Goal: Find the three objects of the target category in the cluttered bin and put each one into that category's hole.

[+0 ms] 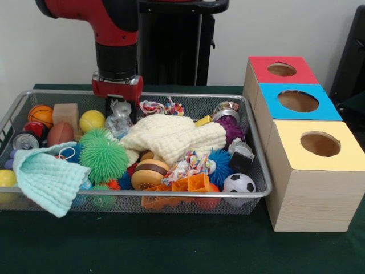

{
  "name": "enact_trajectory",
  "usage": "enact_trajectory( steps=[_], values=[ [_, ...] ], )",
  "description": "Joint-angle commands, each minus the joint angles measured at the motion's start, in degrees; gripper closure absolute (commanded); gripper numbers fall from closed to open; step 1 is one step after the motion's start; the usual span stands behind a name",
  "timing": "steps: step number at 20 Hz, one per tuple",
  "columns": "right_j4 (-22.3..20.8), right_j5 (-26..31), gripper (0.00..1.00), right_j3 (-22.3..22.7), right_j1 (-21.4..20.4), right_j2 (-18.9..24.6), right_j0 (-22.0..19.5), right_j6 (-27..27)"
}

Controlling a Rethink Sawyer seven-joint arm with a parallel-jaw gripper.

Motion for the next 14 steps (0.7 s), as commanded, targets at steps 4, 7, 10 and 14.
enact_trajectory(
  steps=[4,7,10,14],
  values=[
    [-1.0,1.9,0.0,-10.8,5.8,4.3,-1.2,2.6],
    [-1.4,1.0,0.0,-10.3,6.0,4.3,-1.4,2.8],
    [-1.6,0.5,0.0,-9.8,6.1,4.9,-2.1,2.8],
    [-1.6,1.4,0.0,-9.7,5.4,5.7,-2.6,2.2]
  ],
)
